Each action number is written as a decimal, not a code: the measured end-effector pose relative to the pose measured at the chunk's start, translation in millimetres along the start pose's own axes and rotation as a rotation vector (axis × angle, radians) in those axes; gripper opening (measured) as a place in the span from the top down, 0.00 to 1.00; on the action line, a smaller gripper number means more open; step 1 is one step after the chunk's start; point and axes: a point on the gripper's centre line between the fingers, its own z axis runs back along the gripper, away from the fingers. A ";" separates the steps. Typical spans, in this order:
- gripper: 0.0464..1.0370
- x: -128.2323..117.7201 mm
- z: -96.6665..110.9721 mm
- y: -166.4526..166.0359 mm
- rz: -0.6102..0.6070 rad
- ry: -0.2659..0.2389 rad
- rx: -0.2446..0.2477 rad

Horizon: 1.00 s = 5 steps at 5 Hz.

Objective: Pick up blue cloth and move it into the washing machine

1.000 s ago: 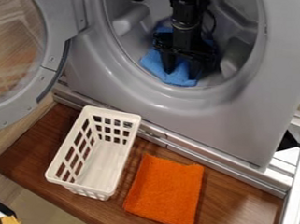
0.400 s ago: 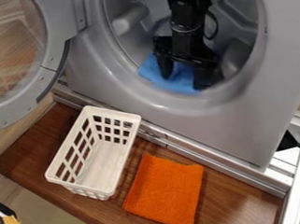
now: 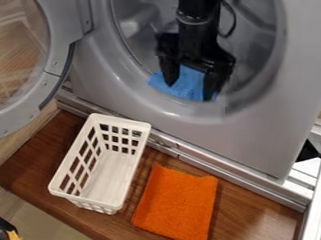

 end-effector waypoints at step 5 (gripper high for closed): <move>0.04 -99.4 -25.5 -25.7 -0.137 0.181 0.025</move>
